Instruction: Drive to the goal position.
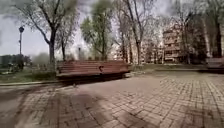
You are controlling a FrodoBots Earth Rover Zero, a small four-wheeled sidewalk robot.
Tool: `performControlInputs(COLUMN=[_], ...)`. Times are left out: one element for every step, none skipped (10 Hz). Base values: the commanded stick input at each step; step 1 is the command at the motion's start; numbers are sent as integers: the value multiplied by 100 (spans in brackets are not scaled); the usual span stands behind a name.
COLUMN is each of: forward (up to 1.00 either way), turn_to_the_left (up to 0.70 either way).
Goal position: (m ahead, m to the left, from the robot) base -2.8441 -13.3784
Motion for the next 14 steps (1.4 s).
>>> performControlInputs(forward=[0, 0, 0, 0, 0, 0, 0, 0, 0, 0, 0, 0, 0, 0], turn_to_the_left=[-45, -45, -45, -45, -45, -45, -45, -45, -45, -45, -45, -45, -45, -45])
